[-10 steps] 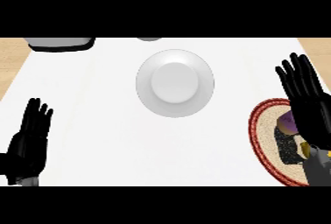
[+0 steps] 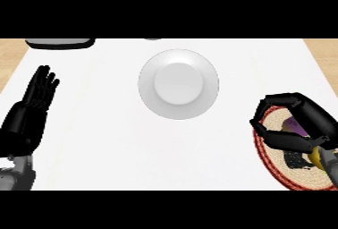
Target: Pick the can from the placemat and place it in the plate
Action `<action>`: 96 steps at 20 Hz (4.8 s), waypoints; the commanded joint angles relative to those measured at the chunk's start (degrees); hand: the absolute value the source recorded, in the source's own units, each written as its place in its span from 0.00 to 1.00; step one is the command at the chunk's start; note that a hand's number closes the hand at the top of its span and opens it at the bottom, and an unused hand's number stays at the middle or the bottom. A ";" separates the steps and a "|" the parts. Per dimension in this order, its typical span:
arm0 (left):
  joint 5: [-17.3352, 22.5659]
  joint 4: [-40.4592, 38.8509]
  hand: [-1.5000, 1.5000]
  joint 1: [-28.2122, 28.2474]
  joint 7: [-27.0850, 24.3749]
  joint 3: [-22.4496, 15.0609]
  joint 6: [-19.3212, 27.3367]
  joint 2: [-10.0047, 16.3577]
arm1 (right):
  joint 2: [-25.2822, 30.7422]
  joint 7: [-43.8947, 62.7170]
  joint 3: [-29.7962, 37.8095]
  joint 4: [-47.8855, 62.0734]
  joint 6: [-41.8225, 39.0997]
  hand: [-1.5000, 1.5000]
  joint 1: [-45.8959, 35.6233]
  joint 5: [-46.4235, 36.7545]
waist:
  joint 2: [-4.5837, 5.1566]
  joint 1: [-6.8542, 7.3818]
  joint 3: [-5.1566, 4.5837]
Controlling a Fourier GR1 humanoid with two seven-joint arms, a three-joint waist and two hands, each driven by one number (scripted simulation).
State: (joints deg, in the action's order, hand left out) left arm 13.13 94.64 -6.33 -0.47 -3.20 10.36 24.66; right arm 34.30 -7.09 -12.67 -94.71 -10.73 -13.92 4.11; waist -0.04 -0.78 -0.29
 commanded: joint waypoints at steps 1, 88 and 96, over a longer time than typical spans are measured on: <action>0.80 -1.18 0.50 -6.05 4.08 0.06 -3.23 2.90 | -3.33 -4.27 -5.58 6.47 9.23 1.00 5.84 -14.83 | 0.60 -0.11 0.46; -8.39 -5.05 0.50 -8.92 4.73 9.45 -15.78 -7.14 | 1.88 -0.98 16.92 56.66 21.74 1.00 -14.51 -56.58 | 0.17 1.08 0.31; -9.27 -3.29 0.50 -6.97 5.49 9.67 -15.38 -7.04 | -1.81 -8.27 18.20 37.00 12.38 1.00 -12.54 -45.82 | -0.46 -0.43 0.20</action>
State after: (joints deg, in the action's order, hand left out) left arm 4.04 92.54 -14.51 6.73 5.91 -4.39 17.35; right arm 34.81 -11.64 5.12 -50.04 3.42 -27.75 -45.92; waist -0.31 -0.47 -0.05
